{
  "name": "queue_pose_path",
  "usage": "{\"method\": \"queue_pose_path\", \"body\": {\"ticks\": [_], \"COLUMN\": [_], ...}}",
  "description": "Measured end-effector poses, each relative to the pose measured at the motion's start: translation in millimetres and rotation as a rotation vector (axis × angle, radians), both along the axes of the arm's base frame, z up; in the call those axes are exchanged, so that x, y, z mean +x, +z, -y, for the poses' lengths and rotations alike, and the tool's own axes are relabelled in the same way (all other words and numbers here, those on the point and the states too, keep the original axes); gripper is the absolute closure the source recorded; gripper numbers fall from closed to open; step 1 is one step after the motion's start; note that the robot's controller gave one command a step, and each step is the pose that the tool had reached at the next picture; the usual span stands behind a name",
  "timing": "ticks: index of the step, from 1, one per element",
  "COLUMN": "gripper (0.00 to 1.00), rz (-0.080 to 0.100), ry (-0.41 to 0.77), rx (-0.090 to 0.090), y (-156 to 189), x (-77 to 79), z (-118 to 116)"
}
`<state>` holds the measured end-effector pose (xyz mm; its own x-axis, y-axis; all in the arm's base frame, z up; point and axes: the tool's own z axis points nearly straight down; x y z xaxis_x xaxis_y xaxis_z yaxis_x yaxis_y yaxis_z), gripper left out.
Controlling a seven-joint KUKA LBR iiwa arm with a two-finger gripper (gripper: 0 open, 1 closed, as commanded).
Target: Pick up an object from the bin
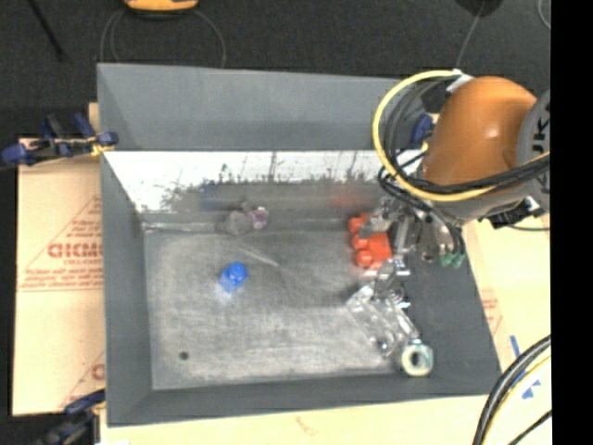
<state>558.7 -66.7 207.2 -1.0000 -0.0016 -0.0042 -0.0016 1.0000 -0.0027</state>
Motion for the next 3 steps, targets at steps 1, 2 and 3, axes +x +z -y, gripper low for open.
{"method": "queue_pose_path", "body": {"ticks": [1,2,3], "gripper": [0.00,0.00,0.00], "rz": [-0.012,0.012,0.004], "ry": [-0.063,0.001,0.207], "rx": [0.008,-0.001,0.001], "y": [-99.5,-97.0,-111.6], "x": [27.9,28.4,-3.7], "z": [32.5,40.5,71.6]}}
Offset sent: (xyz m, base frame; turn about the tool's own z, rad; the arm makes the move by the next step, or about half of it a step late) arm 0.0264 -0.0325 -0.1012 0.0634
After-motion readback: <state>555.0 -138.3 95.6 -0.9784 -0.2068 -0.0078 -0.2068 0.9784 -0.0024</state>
